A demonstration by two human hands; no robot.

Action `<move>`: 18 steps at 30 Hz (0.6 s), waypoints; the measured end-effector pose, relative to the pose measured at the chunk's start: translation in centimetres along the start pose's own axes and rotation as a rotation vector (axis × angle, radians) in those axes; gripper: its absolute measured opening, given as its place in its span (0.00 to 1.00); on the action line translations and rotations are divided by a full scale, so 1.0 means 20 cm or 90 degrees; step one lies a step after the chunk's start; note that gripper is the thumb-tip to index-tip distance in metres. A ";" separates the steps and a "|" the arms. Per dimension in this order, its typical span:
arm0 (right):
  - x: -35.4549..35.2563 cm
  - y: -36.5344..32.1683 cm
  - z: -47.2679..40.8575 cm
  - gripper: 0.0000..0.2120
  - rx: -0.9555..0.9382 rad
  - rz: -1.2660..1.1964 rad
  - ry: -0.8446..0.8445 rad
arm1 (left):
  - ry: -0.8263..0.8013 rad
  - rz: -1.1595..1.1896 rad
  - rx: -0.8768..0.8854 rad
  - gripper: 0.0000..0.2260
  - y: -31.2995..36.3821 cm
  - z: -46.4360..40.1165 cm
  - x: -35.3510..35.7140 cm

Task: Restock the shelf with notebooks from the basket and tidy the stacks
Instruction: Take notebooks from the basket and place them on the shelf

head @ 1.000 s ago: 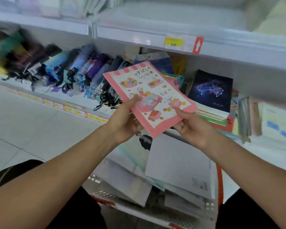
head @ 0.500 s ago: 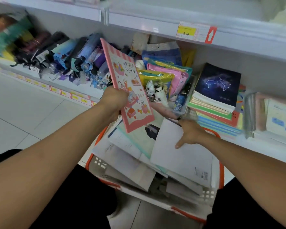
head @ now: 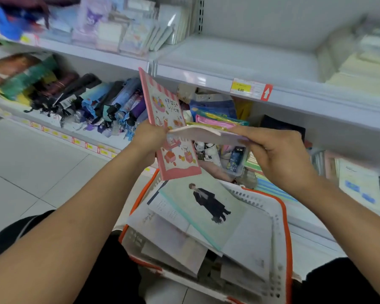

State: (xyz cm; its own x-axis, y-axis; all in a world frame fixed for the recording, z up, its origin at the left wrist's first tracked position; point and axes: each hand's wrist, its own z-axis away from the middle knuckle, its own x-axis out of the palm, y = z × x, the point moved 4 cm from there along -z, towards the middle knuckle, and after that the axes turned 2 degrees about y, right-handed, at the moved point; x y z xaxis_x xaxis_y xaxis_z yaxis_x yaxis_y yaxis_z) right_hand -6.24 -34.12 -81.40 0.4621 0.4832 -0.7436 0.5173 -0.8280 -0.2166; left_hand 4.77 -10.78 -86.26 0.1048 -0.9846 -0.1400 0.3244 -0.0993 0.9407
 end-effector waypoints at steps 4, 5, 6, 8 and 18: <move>-0.03 -0.10 -0.13 0.26 -0.066 0.153 0.054 | -0.018 0.064 -0.024 0.10 0.01 0.04 -0.13; -0.01 -0.12 -0.19 0.22 -0.031 0.182 0.040 | -0.013 0.085 -0.017 0.09 0.01 0.06 -0.15; 0.00 -0.16 -0.26 0.16 0.010 0.194 0.024 | -0.003 0.103 -0.003 0.09 0.02 0.07 -0.16; 0.06 -0.22 -0.38 0.06 0.100 0.164 -0.019 | 0.003 0.135 0.041 0.10 0.04 0.10 -0.14; 0.54 -0.43 -0.55 0.20 0.178 -0.239 -0.190 | -0.214 0.460 0.031 0.26 0.14 0.16 -0.16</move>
State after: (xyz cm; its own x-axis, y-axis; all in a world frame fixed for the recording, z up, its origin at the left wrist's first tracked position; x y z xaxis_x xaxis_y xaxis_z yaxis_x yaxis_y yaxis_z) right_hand 2.34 -18.63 -80.63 0.0372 0.6916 -0.7213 0.3774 -0.6781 -0.6307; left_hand 2.34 -8.31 -82.15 -0.0182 -0.7974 0.6032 0.2419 0.5818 0.7765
